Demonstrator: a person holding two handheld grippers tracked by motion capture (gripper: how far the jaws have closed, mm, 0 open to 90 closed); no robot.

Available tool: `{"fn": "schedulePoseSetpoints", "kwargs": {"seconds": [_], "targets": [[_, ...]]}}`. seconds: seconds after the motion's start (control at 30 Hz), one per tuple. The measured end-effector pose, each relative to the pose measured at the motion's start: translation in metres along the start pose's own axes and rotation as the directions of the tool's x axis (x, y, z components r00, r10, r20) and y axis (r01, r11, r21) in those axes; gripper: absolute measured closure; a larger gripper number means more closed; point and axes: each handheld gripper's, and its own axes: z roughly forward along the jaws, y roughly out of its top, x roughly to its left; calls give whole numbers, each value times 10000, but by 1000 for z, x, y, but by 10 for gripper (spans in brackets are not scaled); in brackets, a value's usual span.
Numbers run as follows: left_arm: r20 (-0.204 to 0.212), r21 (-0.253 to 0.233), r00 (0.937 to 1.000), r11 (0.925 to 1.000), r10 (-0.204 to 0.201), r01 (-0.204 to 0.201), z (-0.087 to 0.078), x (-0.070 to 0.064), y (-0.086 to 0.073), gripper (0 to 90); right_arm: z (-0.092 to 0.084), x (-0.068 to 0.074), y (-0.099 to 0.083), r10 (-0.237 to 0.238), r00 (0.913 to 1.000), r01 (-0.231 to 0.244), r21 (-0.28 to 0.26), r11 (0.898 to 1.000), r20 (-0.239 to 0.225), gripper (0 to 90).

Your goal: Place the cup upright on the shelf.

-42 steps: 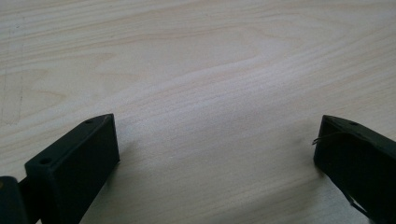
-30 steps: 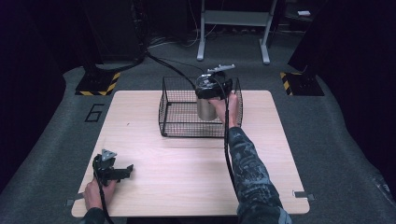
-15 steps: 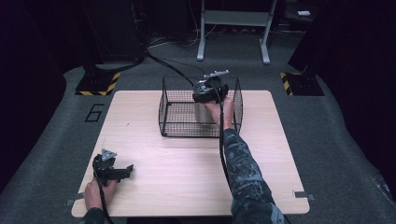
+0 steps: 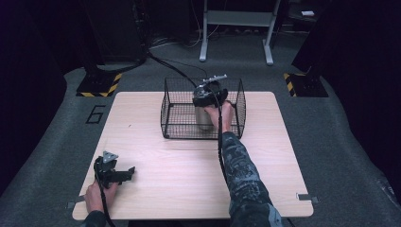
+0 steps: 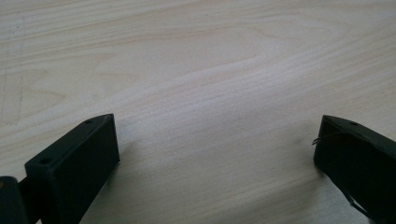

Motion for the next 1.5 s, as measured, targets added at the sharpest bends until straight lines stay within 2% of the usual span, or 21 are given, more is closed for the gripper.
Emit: {"fn": "schedulePoseSetpoints", "kwargs": {"seconds": [0.3, 0.47, 0.63, 0.8, 0.9, 0.93, 1.07, 1.33, 1.37, 1.5], "targets": [[-16, 5, 10000, 10000, 7, -7, 0, 0, 0, 0, 10, 3, -4, 21, 9999, -22, 61, 10000, 141, 36], [-28, 8, 10000, 10000, 35, -35, 0, 0, 0, 0, 9, 5, -7, 26, 9999, -26, -6, 10000, 120, 36], [-38, 14, 10000, 10000, 58, -58, 0, 0, 0, 0, 4, 4, -17, -382, 9993, 383, -149, 9992, 48, 36], [-37, 14, 10000, 10000, 62, -62, 0, 0, 0, 0, -2, -2, -26, -281, 9995, 276, -323, 9991, -145, 35], [-37, 12, 10000, 10000, 61, -60, 0, 0, 0, 0, -4, 1, -26, -459, 9988, 456, -232, 9987, -152, 35], [-40, 12, 10000, 10000, 59, -59, 0, 0, 0, 0, -3, 0, -25, -709, 9974, 706, -196, 9973, -133, 35], [-35, 16, 10000, 10000, 62, -62, 0, 0, 0, 0, -3, 3, -24, -450, 9990, 449, -148, 9989, -80, 34], [-35, 15, 10000, 10000, 60, -60, 0, 0, 0, 0, -4, 3, -23, -376, 9993, 376, -36, 9993, -54, 32], [-39, 13, 10000, 10000, 61, -61, 0, 0, 0, 0, -4, 1, -23, -599, 9982, 599, -86, 9982, -49, 32], [-36, 14, 10000, 10000, 63, -63, 0, 0, 0, 0, -4, 2, -23, -571, 9984, 571, -18, 9984, -25, 31]]}}
